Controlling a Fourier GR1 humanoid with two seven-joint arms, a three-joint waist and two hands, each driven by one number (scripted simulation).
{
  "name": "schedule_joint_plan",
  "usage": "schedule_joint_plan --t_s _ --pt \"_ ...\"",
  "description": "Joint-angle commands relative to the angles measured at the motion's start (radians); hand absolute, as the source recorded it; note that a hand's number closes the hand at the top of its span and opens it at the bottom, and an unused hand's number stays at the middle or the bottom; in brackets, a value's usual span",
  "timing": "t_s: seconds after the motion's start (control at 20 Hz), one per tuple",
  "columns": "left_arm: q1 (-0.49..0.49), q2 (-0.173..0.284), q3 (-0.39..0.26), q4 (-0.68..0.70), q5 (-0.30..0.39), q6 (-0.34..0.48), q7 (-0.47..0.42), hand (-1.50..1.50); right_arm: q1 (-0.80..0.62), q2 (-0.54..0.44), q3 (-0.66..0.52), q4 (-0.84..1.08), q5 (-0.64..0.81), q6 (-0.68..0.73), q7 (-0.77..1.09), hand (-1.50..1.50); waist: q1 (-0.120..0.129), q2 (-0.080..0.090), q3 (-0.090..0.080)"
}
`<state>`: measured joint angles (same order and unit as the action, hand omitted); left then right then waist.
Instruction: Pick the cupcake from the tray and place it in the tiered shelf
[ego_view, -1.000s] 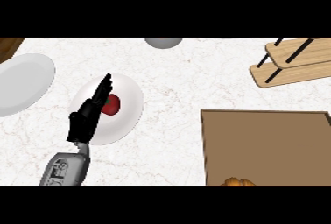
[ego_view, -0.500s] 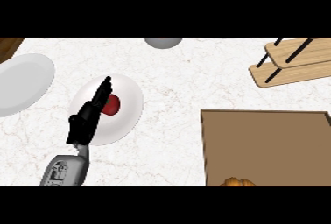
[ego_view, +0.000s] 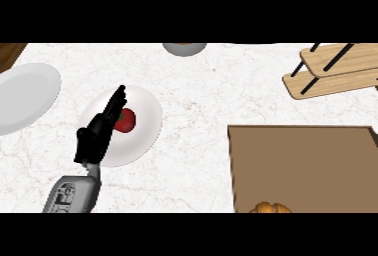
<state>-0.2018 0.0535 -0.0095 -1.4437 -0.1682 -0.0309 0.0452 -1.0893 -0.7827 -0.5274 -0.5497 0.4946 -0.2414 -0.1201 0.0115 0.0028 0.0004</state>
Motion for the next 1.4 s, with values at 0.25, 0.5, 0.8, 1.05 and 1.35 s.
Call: schedule_joint_plan --t_s 0.25,0.5,0.8,1.05,1.35 --pt "0.009 0.003 0.004 -0.001 0.001 -0.003 -0.013 0.0 -0.086 -0.089 -0.06 0.007 -0.115 0.109 0.056 -1.5 0.003 0.002 0.0" --pt "0.025 -0.017 -0.004 0.025 -0.009 0.015 -0.03 0.0 -0.127 -0.133 -0.178 -0.037 -0.228 0.073 0.144 -1.5 -0.018 -0.005 -0.001" --pt "0.006 0.01 0.015 -0.059 0.018 -0.007 0.048 0.0 -0.043 -0.316 -0.222 0.064 -0.245 0.137 0.218 -1.5 -0.007 -0.001 0.001" --pt "0.003 -0.002 0.006 0.014 -0.002 0.003 -0.007 0.0 0.024 -0.482 -0.215 0.165 -0.233 0.301 0.304 -1.5 -0.014 0.004 0.001" --pt "0.052 -0.003 -0.006 -0.041 -0.001 0.001 -0.015 0.0 0.208 -0.65 -0.287 0.266 -0.277 0.486 0.156 -1.5 -0.013 0.001 0.004"
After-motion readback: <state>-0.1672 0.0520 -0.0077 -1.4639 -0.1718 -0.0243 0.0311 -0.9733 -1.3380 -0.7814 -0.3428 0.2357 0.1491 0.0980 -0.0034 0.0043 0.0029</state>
